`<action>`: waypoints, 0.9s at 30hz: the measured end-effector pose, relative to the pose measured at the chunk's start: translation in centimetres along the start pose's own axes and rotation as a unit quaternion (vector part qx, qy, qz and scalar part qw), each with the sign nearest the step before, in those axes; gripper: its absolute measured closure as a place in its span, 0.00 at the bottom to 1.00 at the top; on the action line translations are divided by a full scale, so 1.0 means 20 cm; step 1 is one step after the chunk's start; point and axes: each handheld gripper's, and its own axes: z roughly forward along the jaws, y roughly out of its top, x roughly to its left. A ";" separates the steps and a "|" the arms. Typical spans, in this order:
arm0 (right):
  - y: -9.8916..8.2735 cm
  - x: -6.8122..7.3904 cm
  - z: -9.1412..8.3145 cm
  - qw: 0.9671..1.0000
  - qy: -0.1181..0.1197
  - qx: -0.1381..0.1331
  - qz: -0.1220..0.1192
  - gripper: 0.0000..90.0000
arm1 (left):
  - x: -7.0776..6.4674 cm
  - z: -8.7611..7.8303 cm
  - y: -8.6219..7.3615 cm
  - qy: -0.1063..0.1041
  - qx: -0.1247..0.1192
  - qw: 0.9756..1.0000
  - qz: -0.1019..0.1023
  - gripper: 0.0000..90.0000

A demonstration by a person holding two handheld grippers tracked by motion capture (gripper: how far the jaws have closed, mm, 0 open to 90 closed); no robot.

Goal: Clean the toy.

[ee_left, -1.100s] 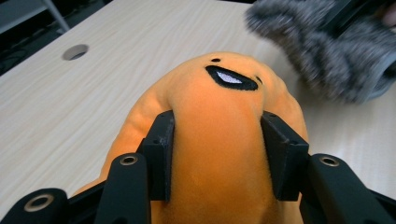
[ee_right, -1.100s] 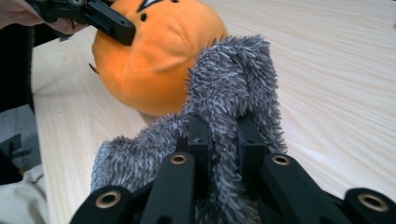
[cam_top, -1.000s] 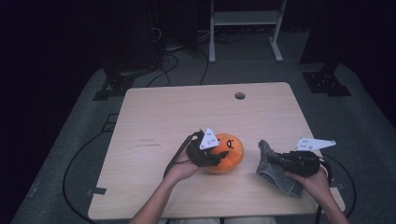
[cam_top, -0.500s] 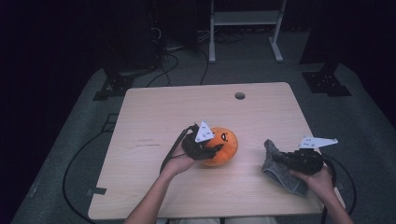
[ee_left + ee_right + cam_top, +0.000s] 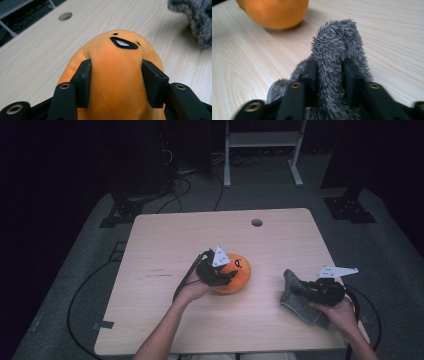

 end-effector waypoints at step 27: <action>0.03 0.07 -0.05 0.998 0.032 -0.050 0.004 0.49 | 0.01 -0.25 -0.07 -0.012 -0.072 0.996 -0.046 0.16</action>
